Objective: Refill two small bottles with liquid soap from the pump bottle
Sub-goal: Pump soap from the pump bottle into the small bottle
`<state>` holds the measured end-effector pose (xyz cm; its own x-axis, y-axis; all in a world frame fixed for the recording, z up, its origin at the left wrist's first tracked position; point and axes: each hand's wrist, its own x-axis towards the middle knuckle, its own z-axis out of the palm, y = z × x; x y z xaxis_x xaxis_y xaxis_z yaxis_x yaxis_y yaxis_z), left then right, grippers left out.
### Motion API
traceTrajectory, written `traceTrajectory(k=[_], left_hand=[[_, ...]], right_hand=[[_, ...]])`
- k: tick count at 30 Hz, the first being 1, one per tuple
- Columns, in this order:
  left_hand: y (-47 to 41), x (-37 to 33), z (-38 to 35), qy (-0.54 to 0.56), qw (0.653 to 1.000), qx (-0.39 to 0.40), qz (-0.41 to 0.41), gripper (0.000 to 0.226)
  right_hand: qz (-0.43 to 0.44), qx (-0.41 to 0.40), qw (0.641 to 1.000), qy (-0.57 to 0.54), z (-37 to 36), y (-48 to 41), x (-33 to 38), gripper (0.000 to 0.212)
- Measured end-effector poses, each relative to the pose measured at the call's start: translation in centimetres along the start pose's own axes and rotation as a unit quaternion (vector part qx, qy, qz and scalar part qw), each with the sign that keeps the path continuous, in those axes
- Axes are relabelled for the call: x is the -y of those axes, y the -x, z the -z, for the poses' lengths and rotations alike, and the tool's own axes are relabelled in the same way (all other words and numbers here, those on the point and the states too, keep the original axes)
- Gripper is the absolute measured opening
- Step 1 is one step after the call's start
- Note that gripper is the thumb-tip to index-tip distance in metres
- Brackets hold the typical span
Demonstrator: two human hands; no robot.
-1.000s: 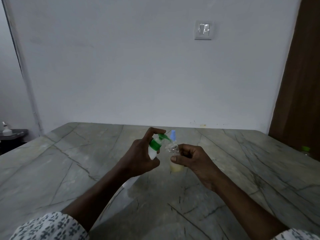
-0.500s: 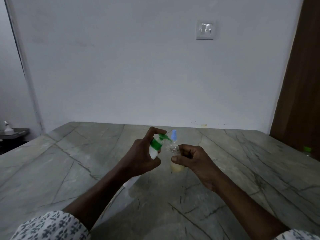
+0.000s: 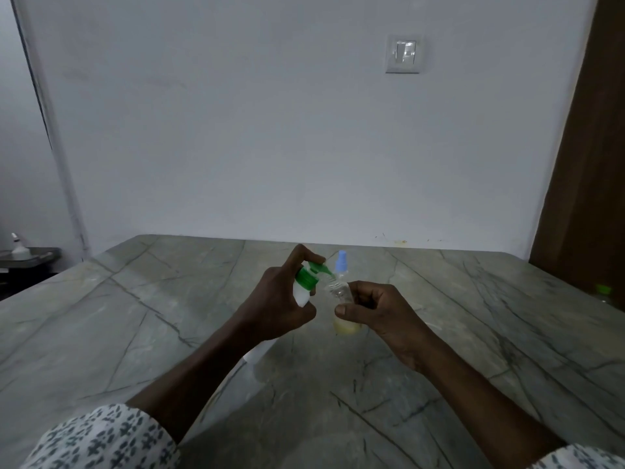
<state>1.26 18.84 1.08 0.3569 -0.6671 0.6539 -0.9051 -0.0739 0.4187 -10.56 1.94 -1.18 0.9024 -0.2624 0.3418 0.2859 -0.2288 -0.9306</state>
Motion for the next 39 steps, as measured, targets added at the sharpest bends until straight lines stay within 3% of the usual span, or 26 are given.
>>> traceTrajectory(k=[9,19,27,39], left_hand=[[0.17,-0.3,0.19,0.008,1.0,0.012,-0.001,0.079],[-0.06,-0.12,0.01,0.003,1.0,0.006,0.014,0.067],[0.08,-0.39,0.22,0.015,1.0,0.014,0.002,0.077],[-0.05,-0.4,0.23,0.009,1.0,0.013,0.009,0.066]], right_hand=[[0.013,-0.007,1.0,-0.013,0.09,-0.02,0.18,0.026],[-0.001,0.001,1.0,-0.002,-0.02,0.01,-0.13,0.027],[-0.003,-0.003,1.0,-0.022,0.21,-0.07,-0.05,0.024],[-0.027,0.017,0.999,-0.032,0.19,-0.17,-0.5,0.024]])
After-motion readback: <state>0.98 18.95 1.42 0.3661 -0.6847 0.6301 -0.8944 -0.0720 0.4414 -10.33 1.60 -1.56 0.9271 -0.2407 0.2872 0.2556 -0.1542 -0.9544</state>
